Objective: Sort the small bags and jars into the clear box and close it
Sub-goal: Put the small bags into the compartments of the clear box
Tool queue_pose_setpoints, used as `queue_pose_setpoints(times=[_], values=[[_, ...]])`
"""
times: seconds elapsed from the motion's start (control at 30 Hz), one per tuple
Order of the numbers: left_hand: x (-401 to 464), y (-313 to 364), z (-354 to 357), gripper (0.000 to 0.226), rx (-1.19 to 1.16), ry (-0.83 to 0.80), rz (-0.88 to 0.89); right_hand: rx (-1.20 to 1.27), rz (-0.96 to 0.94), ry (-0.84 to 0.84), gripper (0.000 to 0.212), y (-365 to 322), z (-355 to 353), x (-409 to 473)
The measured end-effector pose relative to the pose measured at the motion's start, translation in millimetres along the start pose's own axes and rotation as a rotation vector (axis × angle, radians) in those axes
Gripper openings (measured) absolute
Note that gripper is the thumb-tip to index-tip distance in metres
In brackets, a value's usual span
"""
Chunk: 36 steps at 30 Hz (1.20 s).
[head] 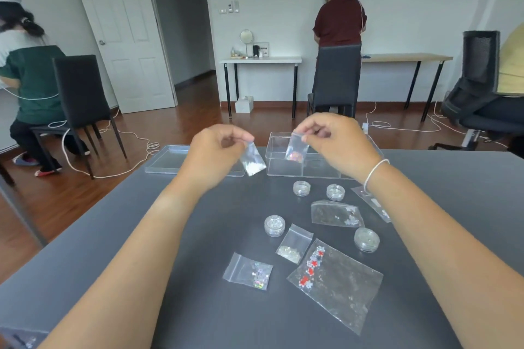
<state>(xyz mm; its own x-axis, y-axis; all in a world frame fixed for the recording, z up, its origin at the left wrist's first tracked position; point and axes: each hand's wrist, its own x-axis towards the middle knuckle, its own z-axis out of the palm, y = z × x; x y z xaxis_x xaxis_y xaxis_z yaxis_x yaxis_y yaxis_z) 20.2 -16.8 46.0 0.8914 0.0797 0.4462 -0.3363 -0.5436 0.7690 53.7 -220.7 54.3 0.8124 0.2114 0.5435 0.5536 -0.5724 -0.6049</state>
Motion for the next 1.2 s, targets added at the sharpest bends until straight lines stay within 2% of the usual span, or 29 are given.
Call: queue_pose_setpoints(times=[0.13, 0.23, 0.57, 0.67, 0.8, 0.9, 1.0, 1.2], values=[[42, 18, 11, 0.017, 0.016, 0.053, 0.053, 0.036, 0.051, 0.159, 0.016, 7, -5, 3], [69, 19, 30, 0.015, 0.041, 0.041, 0.055, 0.013, 0.078, 0.191, 0.018, 14, -4, 2], [90, -4, 67, 0.016, 0.365, -0.272, -0.045, -0.017, 0.087, 0.174, 0.019, 21, -2, 2], [88, -5, 66, 0.018, 0.416, -0.32, -0.055, -0.019, 0.086, 0.164, 0.019, 22, -1, 1], [77, -9, 65, 0.021, 0.385, -0.289, -0.033, -0.018, 0.088, 0.166, 0.02, 23, 1, 1], [59, -14, 63, 0.023, 0.326, -0.206, 0.064, -0.023, 0.091, 0.165, 0.02, 23, 4, 1], [33, -18, 49, 0.022, 0.238, -0.188, 0.143, -0.003, 0.078, 0.159, 0.022, 22, 9, 3], [-14, -14, 8, 0.02, 0.092, -0.222, 0.099, 0.047, 0.088, 0.188, 0.02, 19, 23, 18]])
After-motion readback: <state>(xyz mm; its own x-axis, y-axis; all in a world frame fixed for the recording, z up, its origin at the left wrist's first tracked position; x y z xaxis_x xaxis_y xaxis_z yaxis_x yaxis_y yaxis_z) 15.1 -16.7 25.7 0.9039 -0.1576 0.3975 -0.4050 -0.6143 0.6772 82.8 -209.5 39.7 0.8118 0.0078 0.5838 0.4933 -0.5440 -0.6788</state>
